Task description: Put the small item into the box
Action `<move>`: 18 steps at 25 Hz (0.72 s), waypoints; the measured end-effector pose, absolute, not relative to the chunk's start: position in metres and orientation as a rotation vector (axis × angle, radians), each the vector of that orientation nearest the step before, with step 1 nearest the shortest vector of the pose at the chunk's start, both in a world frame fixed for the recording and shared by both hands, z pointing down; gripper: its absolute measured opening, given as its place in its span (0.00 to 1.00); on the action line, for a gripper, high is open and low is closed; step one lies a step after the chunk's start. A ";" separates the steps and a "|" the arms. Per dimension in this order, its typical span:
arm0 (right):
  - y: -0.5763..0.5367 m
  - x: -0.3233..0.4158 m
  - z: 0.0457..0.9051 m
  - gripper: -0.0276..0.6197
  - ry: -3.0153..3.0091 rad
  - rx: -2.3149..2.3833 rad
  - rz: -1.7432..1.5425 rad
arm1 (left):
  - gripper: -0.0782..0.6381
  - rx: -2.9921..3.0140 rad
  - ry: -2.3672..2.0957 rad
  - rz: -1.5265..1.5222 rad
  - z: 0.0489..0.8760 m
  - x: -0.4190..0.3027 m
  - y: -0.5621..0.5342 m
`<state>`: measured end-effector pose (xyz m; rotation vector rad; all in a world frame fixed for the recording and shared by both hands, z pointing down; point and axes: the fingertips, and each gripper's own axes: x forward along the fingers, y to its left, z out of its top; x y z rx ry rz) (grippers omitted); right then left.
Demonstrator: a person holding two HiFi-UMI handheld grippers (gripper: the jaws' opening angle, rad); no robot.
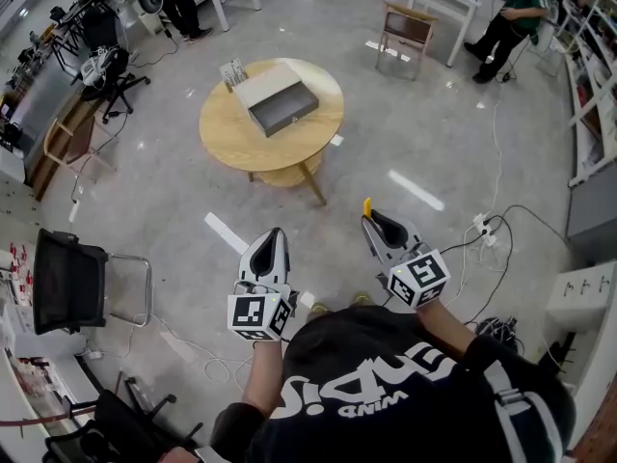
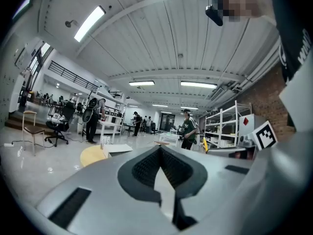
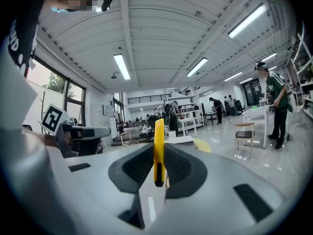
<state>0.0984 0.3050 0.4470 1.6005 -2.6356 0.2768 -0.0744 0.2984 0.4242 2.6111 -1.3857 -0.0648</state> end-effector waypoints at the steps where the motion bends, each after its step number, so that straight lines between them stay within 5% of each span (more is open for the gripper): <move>1: 0.305 0.097 0.448 0.13 -2.630 1.608 0.273 | 0.12 2.616 -1.378 -0.064 0.425 -0.077 0.298; 18: 0.272 0.070 0.473 0.13 -2.569 1.720 0.307 | 0.12 2.652 -1.299 -0.055 0.443 -0.102 0.257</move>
